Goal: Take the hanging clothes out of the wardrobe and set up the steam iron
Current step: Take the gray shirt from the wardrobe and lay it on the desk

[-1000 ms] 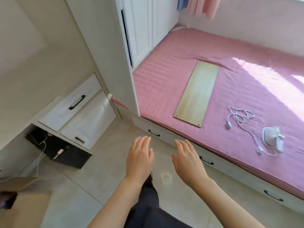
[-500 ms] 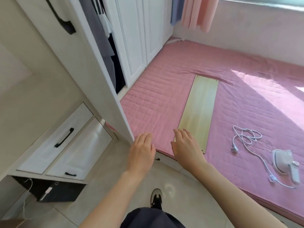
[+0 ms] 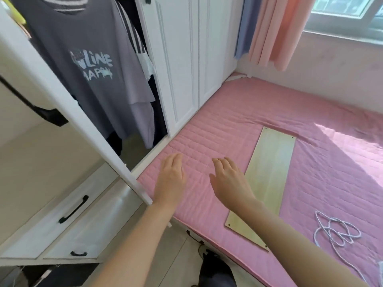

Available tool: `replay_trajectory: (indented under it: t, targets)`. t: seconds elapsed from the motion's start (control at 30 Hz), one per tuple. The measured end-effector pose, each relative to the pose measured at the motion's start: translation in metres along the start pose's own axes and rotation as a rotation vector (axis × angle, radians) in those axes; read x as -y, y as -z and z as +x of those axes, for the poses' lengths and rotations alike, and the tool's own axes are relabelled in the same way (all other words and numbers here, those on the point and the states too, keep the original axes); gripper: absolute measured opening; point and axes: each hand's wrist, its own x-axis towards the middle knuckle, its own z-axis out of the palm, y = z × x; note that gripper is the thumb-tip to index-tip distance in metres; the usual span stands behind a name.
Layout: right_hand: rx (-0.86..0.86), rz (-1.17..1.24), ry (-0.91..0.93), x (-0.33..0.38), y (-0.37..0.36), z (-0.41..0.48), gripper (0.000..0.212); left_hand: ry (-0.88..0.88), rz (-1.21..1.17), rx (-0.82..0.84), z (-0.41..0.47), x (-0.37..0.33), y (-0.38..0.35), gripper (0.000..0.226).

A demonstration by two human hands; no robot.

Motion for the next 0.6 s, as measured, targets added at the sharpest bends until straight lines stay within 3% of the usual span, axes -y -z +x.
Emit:
replay_trajectory:
  t: [0.27,0.6]
  targets:
    - [-0.004,-0.02,0.239,-0.014,0.025,0.122,0.041,0.146,0.08,-0.193,0.099,0.003,0.007,0.038]
    - [-0.142,-0.052,0.537,0.01,0.087,0.287,0.042,0.276,0.211,-0.396,0.232,0.023,0.052,0.038]
